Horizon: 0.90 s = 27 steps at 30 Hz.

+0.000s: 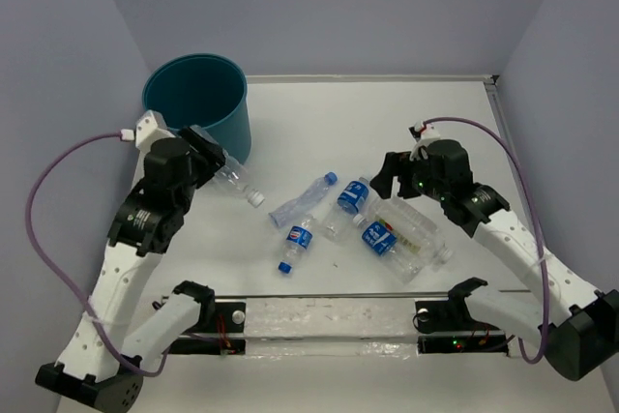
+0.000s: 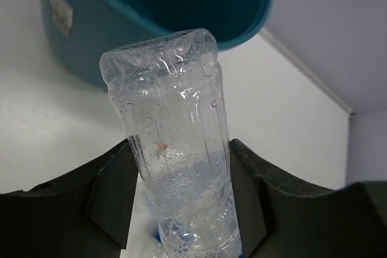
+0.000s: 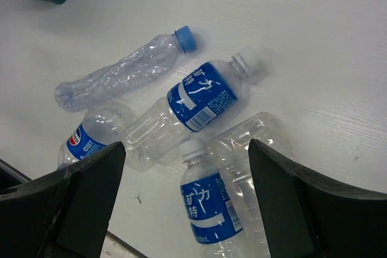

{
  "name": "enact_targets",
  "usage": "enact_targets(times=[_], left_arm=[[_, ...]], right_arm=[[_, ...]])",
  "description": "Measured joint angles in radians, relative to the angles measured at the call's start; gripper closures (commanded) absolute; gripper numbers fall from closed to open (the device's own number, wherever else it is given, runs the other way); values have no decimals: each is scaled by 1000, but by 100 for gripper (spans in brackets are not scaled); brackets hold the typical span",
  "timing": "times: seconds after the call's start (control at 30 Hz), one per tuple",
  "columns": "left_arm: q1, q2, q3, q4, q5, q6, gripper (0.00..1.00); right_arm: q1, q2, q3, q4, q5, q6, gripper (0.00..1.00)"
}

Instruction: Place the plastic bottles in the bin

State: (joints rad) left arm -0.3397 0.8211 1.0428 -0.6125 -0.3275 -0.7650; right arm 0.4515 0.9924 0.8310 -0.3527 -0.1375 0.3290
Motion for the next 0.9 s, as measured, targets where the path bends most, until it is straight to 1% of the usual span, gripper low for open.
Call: enact_targets(times=[0.07,0.1,0.17,0.23,0.3,0.43,0.57,0.7,0.8,0.87,0.9], left_arm=[[-1,-3,96,26,-5,32,75],[0,4,162,48,-15,59,72],[0,19,246,111,-42,106,68],[0,39,295,167,-64,154,68],[0,92,363,220,-81,200,68],[2,267,496,334,-154,296,68],[41,438,545,426,-235,374,68],[128,604,566,445,-298,414,68],[172,681,582,458,-343,447,66],[179,699,584,471,-369,471,62],[179,701,584,476,-376,480,58]], right_arm=[[28,15,14,-18,11,5,12],[53,26,25,-28,15,7,12],[89,42,45,-54,39,7,12],[113,65,80,-110,86,2,12],[119,82,109,-153,121,-5,11],[119,114,174,-262,178,-22,10],[119,123,191,-339,227,-27,9],[119,150,203,-428,283,-34,8],[119,200,229,-485,311,-45,7],[119,245,260,-525,328,-64,6],[119,262,272,-536,333,-72,6]])
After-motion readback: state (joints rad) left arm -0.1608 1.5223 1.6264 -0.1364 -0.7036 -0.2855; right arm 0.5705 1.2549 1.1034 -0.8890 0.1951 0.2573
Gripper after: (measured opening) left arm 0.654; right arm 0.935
